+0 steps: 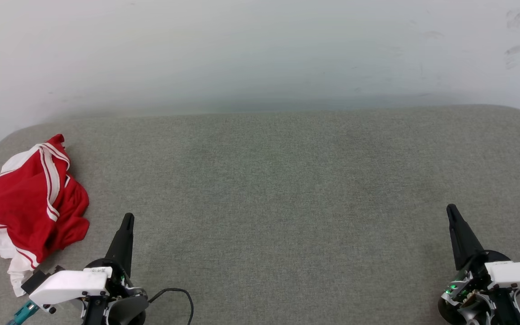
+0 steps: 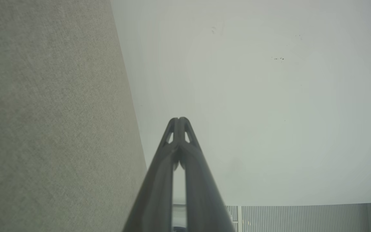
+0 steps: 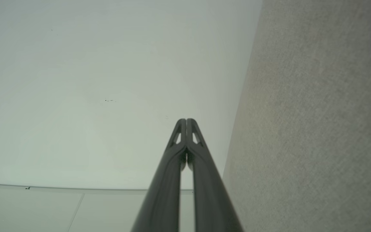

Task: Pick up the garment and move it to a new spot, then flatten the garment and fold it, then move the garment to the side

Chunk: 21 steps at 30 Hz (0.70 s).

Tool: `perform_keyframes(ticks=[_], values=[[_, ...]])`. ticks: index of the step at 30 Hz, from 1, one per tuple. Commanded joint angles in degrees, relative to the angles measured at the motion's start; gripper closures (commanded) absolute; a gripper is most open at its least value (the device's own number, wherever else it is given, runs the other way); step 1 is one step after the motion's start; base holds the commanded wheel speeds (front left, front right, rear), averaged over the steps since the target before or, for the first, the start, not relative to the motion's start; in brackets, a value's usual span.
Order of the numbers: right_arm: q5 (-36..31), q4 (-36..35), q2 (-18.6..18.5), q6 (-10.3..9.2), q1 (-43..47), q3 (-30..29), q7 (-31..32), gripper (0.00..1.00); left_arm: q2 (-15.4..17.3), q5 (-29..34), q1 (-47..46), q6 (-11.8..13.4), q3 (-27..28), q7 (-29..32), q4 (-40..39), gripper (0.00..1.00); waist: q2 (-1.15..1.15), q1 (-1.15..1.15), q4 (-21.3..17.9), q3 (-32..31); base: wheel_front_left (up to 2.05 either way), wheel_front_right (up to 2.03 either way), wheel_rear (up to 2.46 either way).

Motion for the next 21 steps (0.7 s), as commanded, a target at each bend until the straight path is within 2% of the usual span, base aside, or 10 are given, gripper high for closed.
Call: perform_keyframes(ticks=[1,21], values=[[-0.27,0.05,0.23,-0.02,-0.66,0.01,0.04,1.0,-0.08,0.13,-0.42,-0.17,0.22,0.13,0.03,1.0,0.0,0.0,0.0,0.0,0.0,0.0,0.0],[-0.26,0.05,0.23,-0.02,-0.66,0.03,0.03,1.0,-0.08,0.12,-0.42,-0.17,0.19,0.12,0.03,1.0,0.0,0.0,0.0,0.0,0.0,0.0,0.0]])
